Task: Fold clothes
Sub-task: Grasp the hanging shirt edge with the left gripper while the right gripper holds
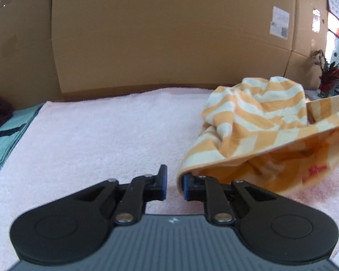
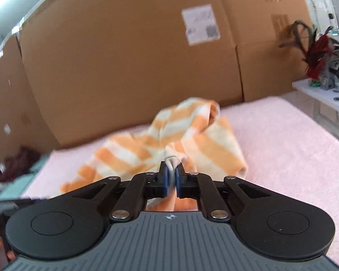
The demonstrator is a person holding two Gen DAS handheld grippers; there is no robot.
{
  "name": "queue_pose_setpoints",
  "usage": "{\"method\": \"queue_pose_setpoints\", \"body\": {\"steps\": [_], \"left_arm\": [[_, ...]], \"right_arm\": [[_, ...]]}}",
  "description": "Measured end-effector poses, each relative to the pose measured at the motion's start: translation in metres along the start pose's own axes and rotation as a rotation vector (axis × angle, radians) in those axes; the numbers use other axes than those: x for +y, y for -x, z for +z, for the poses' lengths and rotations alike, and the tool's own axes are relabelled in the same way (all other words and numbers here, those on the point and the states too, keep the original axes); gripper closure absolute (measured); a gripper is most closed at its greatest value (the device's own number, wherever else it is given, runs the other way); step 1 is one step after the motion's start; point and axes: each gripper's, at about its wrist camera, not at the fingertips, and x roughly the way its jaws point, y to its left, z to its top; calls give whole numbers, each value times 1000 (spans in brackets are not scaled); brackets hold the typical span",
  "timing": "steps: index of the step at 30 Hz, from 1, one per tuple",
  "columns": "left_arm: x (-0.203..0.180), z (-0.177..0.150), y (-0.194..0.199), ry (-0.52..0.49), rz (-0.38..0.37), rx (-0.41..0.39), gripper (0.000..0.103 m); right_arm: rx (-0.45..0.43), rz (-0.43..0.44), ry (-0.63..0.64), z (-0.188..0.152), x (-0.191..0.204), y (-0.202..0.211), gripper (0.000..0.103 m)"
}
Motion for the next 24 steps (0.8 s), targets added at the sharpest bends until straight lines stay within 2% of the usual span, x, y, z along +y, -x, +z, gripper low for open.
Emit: {"method": "queue_pose_setpoints", "body": {"steps": [2,3,5,7,11,12,14,15,18,24], "left_arm": [[-2,2,7,-9,-41,-31,79],[-10,2,10,-41,-67,-46,75],[-25,-1,12,-104,-119,-63,53],[-37,-7,15,-168,-159,-74,43],[-44,-17,19,-251,-192,-63,44],[-43,-19,19,-279,-191,-52,44],[-41,-21,21,-355,-189,-37,44],[-38,-21,24,-391,-193,-37,44],[-29,-20,36,-538,-187,-65,44],[-32,-17,24,-774,-215,-38,44]], "right_arm": [[-73,28,-25,9,-14,29,96],[-89,8,-22,11,-18,40,96],[-92,-76,-7,10,-26,54,96],[-49,-162,-11,5,-35,56,95],[79,-213,-57,-16,-53,48,94],[99,-222,-60,-20,-55,46,90],[104,-254,-42,-24,-53,41,64],[106,-270,-33,-25,-52,39,45],[126,-255,-20,-28,-51,32,44],[206,-202,-31,-39,-50,17,45]]}}
